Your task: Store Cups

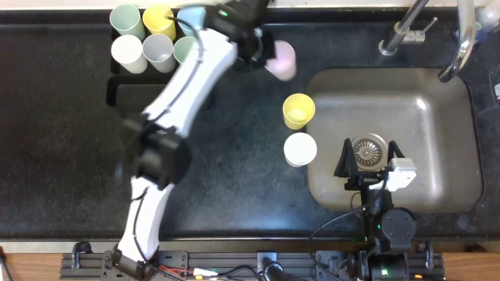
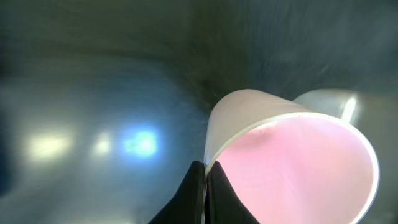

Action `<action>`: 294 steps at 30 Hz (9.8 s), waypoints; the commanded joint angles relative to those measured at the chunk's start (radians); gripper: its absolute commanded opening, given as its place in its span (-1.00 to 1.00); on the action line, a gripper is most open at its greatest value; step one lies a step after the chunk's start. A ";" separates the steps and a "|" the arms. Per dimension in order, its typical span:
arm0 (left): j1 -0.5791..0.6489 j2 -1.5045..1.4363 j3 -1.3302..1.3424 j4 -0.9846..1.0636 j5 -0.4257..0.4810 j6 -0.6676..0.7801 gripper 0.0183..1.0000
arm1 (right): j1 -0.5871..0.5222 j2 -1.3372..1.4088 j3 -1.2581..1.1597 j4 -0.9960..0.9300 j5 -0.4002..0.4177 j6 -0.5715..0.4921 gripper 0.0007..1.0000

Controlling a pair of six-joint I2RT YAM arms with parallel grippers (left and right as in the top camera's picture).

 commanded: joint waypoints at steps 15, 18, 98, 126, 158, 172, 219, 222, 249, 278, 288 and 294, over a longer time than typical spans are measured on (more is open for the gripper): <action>0.526 -0.819 -0.876 0.089 -0.190 -0.184 -0.96 | -0.003 -0.009 -0.013 0.005 -0.004 0.004 1.00; 0.561 -0.783 -0.875 0.100 -0.186 -0.184 -0.96 | -0.003 -0.009 -0.013 0.005 -0.004 0.004 1.00; -0.243 -0.470 -0.643 0.234 -0.369 -0.397 1.00 | -0.003 -0.009 -0.013 0.005 -0.004 0.004 1.00; -0.254 -0.272 -0.618 0.289 -0.123 -0.423 0.99 | -0.003 -0.009 -0.013 0.005 -0.004 0.004 1.00; -0.101 -0.353 -0.429 0.068 -0.307 -0.429 -0.96 | -0.003 -0.009 -0.013 0.005 -0.004 0.004 1.00; 0.357 -0.443 -0.555 -0.163 -0.248 -0.471 -0.96 | -0.003 -0.009 -0.013 0.005 -0.004 0.004 1.00; 0.417 -0.308 -0.650 0.000 -0.224 -0.468 0.85 | -0.003 -0.009 -0.013 0.005 -0.004 0.004 1.00; 0.414 -0.358 -0.650 -0.013 -0.230 -0.467 1.00 | -0.003 -0.009 -0.013 0.005 -0.004 0.004 1.00; 0.212 -1.702 -2.047 1.478 -0.049 0.915 1.00 | -0.003 -0.009 -0.013 0.005 -0.004 0.004 1.00; 0.343 -2.303 -2.336 1.081 -0.237 0.650 1.00 | -0.003 -0.009 -0.013 0.005 -0.004 0.004 1.00; 0.349 -2.303 -2.361 1.130 -0.209 0.662 1.00 | -0.003 -0.009 -0.013 0.005 -0.004 0.004 1.00; 0.349 -2.303 -2.361 1.131 -0.209 0.662 1.00 | -0.003 -0.009 -0.013 0.005 -0.004 0.004 1.00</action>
